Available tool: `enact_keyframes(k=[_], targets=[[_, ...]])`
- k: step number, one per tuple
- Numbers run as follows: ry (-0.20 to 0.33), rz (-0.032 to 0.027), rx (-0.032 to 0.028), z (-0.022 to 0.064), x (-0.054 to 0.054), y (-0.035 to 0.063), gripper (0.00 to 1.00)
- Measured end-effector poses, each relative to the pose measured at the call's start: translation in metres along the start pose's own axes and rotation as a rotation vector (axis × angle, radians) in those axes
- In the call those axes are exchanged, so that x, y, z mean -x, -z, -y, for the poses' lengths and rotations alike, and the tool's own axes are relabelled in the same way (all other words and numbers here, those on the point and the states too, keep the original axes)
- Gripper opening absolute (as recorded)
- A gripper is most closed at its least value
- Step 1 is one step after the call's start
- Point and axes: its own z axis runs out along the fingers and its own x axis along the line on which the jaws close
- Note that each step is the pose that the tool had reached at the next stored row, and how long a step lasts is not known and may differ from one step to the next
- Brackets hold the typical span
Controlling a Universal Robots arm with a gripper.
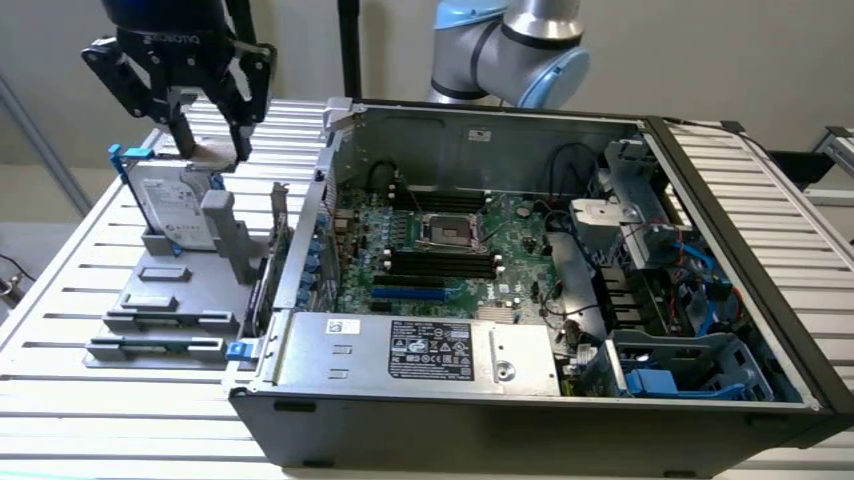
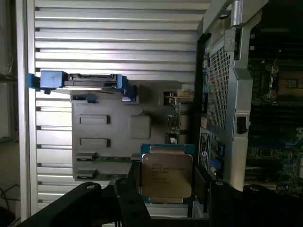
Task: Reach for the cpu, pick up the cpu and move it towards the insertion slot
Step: 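Pick up the cpu and move it towards the insertion slot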
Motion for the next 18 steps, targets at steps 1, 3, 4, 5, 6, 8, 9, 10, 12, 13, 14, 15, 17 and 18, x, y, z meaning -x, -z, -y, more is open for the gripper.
enact_keyframes(k=[1,3,4,5,6,8,9,10,12,13,14,15,17,18], targets=[[0.000,0.0001,0.0011,0.0001,0.005,0.0010,0.54],[0.000,0.0000,0.0035,0.0002,0.014,0.0028,0.54],[0.000,0.0000,0.0049,0.0002,0.018,0.0035,0.54],[0.000,0.0000,0.0062,0.0003,0.023,0.0042,0.54],[0.000,0.0000,0.0077,0.0004,0.027,0.0048,0.54],[0.000,0.0000,0.0107,0.0005,0.036,0.0058,0.54],[0.000,0.0001,0.0130,0.0006,0.041,0.0059,0.54],[0.000,0.0002,0.0154,0.0007,0.046,0.0061,0.54],[0.000,0.0002,0.0205,0.0008,0.054,0.0062,0.54],[0.000,0.0002,0.0234,0.0009,0.059,0.0062,0.54],[0.000,0.0002,0.0258,0.0010,0.064,0.0062,0.54],[0.000,0.0003,0.0284,0.0010,0.068,0.0062,0.54],[0.000,0.0004,0.0343,0.0012,0.077,0.0063,0.54],[0.000,0.0005,0.0378,0.0013,0.082,0.0063,0.54]])
